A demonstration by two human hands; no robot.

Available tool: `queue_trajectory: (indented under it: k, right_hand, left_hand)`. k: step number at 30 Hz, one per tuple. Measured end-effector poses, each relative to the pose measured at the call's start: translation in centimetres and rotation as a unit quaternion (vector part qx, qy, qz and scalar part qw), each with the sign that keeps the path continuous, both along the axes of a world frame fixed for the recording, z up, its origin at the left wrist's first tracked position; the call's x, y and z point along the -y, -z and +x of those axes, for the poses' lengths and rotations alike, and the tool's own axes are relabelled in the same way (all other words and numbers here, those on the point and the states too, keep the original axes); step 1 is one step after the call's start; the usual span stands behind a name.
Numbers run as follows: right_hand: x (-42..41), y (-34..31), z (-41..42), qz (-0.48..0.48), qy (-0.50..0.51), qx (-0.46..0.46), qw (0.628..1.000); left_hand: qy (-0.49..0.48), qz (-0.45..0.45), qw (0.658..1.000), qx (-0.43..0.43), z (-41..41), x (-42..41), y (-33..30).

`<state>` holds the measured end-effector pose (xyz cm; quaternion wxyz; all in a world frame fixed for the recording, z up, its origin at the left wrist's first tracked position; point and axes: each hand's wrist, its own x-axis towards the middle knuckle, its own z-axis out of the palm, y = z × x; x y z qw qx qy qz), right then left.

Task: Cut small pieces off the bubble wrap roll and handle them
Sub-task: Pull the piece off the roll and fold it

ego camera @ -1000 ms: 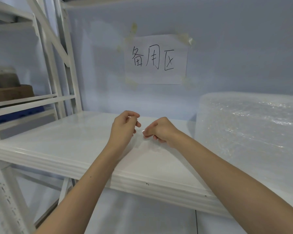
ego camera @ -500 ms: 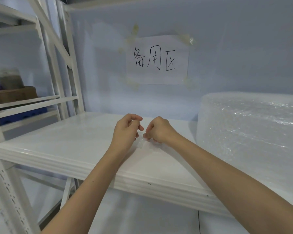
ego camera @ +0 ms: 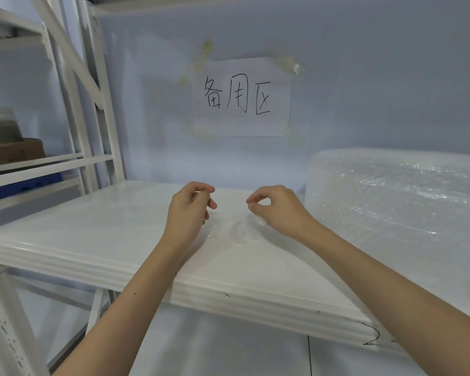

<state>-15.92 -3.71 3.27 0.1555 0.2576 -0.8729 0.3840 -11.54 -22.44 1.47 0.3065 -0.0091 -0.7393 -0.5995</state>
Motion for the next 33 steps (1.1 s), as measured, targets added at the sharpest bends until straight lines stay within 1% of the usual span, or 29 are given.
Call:
queue_trajectory:
  k: [3, 6, 10, 15, 23, 29, 31, 33]
  right_hand:
    - [-0.6, 0.7, -0.2, 0.075, 0.001, -0.024, 0.997]
    - [-0.8, 1.4, -0.4, 0.148, 0.005, -0.048, 0.988]
    - [-0.7, 2.0, -0.2, 0.176, -0.008, -0.048, 0.983]
    - [0.3, 2.2, 0.4, 0.211, 0.012, -0.051, 0.976]
    - [1.0, 2.5, 0.4, 0.213, 0.010, -0.046, 0.976]
    - [1.1, 1.9, 0.5, 0.146, 0.038, -0.086, 0.985]
    - [1.1, 1.8, 0.6, 0.157, 0.022, -0.092, 0.983]
    - [1.2, 2.0, 0.5, 0.193, 0.006, -0.103, 0.976]
  left_hand:
    - [-0.004, 0.001, 1.000, 0.001, 0.0, 0.0, 0.0]
    - [-0.012, -0.017, 1.000, 0.000, 0.0, 0.0, 0.1]
    - [-0.016, -0.041, 0.999, 0.002, 0.0, -0.2, 0.2]
    - [-0.015, -0.046, 0.999, -0.001, 0.1, -0.2, 0.2]
    - [-0.012, -0.046, 0.999, -0.001, 0.0, -0.2, 0.2]
    - [-0.009, -0.042, 0.999, -0.005, 0.1, -0.2, 0.1]
    - [-0.008, -0.042, 0.999, -0.004, 0.1, -0.2, 0.1]
    - [-0.008, -0.040, 0.999, -0.004, 0.1, -0.2, 0.1]
